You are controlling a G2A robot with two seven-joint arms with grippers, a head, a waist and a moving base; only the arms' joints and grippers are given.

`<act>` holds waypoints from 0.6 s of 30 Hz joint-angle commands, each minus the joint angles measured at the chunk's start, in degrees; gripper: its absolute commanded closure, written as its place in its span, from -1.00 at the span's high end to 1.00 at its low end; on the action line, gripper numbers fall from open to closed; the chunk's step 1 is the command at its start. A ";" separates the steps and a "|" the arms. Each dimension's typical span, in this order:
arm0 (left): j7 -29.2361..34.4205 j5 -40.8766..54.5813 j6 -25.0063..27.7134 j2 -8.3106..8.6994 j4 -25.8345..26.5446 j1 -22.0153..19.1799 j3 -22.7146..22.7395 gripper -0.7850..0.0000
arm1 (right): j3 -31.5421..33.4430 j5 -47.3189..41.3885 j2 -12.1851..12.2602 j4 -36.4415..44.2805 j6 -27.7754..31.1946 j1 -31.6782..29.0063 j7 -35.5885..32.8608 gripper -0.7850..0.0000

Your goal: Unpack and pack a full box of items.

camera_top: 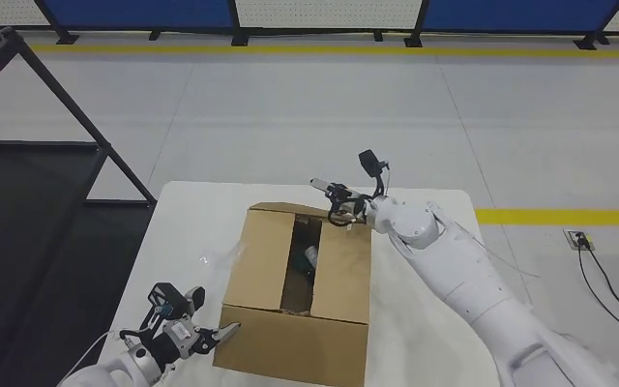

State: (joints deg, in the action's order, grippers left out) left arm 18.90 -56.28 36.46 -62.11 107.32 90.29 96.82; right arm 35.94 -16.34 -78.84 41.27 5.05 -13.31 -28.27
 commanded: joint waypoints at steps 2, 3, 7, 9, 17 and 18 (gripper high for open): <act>0.00 0.00 0.00 0.00 0.00 0.00 0.00 1.00 | 0.11 -0.02 -0.76 -1.68 1.36 0.46 0.19 1.00; 0.00 0.00 0.00 0.00 0.00 0.00 0.00 1.00 | 0.27 -0.07 -0.98 -2.30 2.04 0.54 0.56 1.00; 0.00 0.00 0.00 0.00 0.00 0.00 0.00 1.00 | 1.47 -0.82 -1.64 -3.37 5.60 0.50 2.28 1.00; 0.00 0.00 0.00 0.00 0.00 0.00 0.00 1.00 | 2.19 -1.34 -1.76 -3.20 7.42 0.21 2.04 1.00; -1.02 4.09 2.89 0.35 -1.64 0.19 1.44 1.00 | 5.74 -3.57 -1.01 0.62 14.31 -2.29 -5.06 1.00; -0.76 4.51 3.66 0.43 -1.66 0.16 1.51 1.00 | 6.33 -4.14 -0.80 1.05 14.97 -2.64 -6.83 1.00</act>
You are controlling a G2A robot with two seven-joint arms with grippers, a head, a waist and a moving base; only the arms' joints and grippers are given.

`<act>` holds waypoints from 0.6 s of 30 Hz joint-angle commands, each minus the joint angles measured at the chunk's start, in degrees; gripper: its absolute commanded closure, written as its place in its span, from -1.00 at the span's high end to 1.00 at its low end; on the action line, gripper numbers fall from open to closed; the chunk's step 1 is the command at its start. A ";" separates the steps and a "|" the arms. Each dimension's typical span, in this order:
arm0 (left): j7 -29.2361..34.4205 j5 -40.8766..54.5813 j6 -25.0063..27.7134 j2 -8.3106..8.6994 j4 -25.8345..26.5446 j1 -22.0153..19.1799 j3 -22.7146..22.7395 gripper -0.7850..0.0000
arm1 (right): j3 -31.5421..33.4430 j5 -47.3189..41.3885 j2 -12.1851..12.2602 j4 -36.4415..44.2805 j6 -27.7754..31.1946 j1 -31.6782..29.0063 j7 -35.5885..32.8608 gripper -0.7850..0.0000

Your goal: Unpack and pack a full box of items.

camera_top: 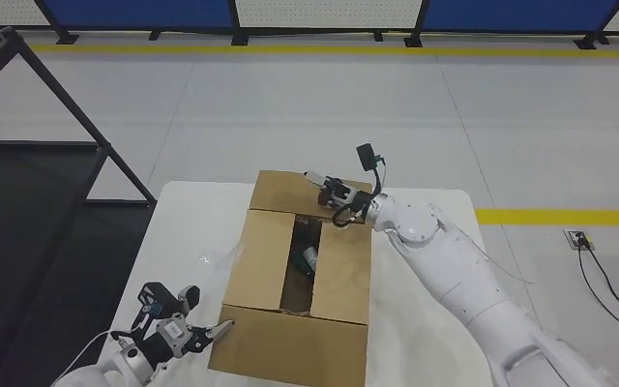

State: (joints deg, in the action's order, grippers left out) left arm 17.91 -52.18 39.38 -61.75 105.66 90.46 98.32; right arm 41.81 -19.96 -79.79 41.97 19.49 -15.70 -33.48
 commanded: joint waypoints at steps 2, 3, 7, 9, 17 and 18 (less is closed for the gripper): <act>0.86 1.38 2.50 0.20 0.18 0.01 -0.40 1.00 | 1.46 -2.27 0.52 1.52 1.34 -1.03 -6.75 1.00; 1.14 1.90 3.20 0.27 0.15 -0.04 -0.49 1.00 | 1.98 -2.84 0.75 1.83 1.52 -1.23 -9.13 1.00; 2.83 3.01 5.16 0.55 0.20 -0.42 -1.15 1.00 | 2.95 -2.61 1.43 3.20 0.99 -1.99 -16.06 1.00; 3.77 3.76 6.48 0.71 0.07 -0.72 -1.66 1.00 | 3.12 -1.66 1.63 3.70 0.19 -2.34 -17.44 1.00; 6.12 3.92 8.76 1.25 1.02 -1.20 -3.04 1.00 | 2.55 2.19 1.69 7.11 -3.56 -3.98 -19.31 1.00; 6.21 4.07 8.89 1.30 1.15 -1.15 -3.23 1.00 | 2.48 2.66 1.69 7.37 -4.08 -4.11 -19.60 1.00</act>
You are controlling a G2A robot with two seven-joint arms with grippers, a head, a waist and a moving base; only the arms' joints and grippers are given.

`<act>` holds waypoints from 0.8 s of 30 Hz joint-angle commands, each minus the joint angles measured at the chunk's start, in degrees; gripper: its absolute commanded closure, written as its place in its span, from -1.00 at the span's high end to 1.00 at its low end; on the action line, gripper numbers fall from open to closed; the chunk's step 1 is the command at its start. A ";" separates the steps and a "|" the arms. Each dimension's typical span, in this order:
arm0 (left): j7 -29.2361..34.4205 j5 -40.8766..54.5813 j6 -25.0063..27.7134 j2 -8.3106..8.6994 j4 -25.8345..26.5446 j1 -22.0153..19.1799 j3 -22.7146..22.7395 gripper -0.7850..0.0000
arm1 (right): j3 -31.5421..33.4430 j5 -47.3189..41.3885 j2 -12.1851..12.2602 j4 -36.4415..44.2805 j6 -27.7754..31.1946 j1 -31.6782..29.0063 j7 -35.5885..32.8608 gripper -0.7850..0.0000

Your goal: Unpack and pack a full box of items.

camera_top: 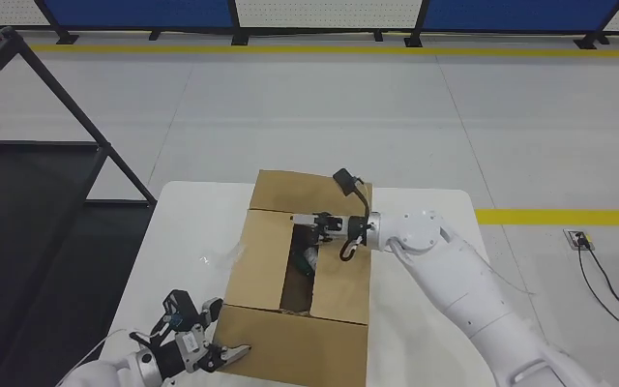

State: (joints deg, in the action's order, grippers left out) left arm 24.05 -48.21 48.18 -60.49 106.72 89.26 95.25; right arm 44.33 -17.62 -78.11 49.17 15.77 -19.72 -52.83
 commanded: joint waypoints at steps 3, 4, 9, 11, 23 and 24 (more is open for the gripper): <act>0.72 -0.57 0.14 0.20 0.76 0.22 -0.68 1.00 | -0.20 1.74 -0.05 0.43 -2.29 -0.24 -0.14 1.00; 0.70 -0.80 0.10 0.23 0.99 0.35 -0.90 1.00 | -0.28 1.92 -0.11 0.54 -2.88 -0.39 -0.15 1.00; 0.82 -1.44 0.77 0.46 2.12 1.05 -1.87 1.00 | -0.35 2.63 -0.34 0.96 -4.10 -1.02 -0.41 1.00; 1.13 -1.58 1.30 0.56 2.65 1.34 -2.41 1.00 | -0.32 2.75 -0.42 1.08 -4.40 -1.26 -0.65 1.00; -1.76 -1.27 -0.31 1.13 2.38 3.32 -0.12 1.00 | -1.06 1.83 -1.68 1.09 -4.25 -1.33 -3.76 1.00; -2.31 -0.98 -0.84 1.18 1.98 3.53 0.66 1.00 | -1.10 1.56 -1.82 1.04 -4.06 -1.25 -4.08 1.00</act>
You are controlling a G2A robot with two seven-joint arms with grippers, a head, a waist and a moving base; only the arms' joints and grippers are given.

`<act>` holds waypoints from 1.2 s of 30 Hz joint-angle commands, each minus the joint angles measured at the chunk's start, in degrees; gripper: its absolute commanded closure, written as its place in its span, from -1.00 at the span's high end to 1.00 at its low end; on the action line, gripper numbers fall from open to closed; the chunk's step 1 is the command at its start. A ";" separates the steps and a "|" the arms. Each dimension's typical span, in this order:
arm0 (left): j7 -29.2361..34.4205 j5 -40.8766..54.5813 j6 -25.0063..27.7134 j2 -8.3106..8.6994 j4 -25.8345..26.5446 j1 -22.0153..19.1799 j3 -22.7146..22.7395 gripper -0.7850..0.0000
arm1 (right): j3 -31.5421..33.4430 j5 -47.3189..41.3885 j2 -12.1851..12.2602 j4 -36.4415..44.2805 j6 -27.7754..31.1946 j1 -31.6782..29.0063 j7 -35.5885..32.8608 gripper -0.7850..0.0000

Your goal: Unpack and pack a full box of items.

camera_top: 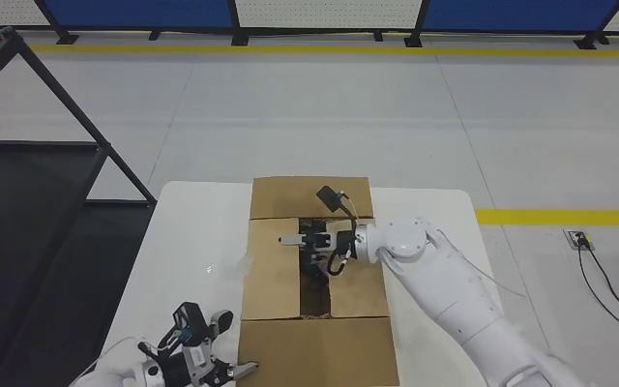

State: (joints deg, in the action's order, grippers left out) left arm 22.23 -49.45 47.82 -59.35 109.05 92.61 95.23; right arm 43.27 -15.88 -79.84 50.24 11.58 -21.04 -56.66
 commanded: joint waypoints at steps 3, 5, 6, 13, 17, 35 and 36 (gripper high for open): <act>-2.19 1.48 -2.37 0.14 -1.83 0.70 2.91 1.00 | 0.03 -1.69 -0.55 -0.02 1.05 0.25 -1.23 1.00; -3.07 2.03 -3.32 0.22 -2.77 1.06 4.25 1.00 | 0.06 -2.48 -0.89 -0.05 1.49 0.47 -1.19 1.00; -3.53 2.33 -3.68 0.25 -3.20 1.26 4.87 1.00 | 0.07 -2.79 -1.07 -0.03 1.60 0.62 -0.83 1.00; -6.63 4.05 -5.24 0.42 -4.39 3.07 8.66 1.00 | 0.65 -6.78 -2.26 1.56 3.42 1.02 -0.44 1.00; -8.19 5.00 -6.67 0.38 -4.27 3.89 9.80 1.00 | 0.41 -8.62 -3.13 2.73 3.76 1.32 0.28 1.00; -13.27 10.96 -15.65 -0.35 1.62 5.01 10.37 1.00 | -5.06 -14.87 -9.81 -1.12 2.38 4.32 7.62 1.00; -13.11 11.31 -15.55 -0.35 1.79 4.88 10.48 1.00 | -5.32 -15.13 -10.18 -1.63 2.56 4.47 7.39 1.00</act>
State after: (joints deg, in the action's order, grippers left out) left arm 8.95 -38.42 32.19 -59.71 110.74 97.62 105.63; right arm 38.13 -30.81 -89.76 48.99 13.94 -16.67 -49.04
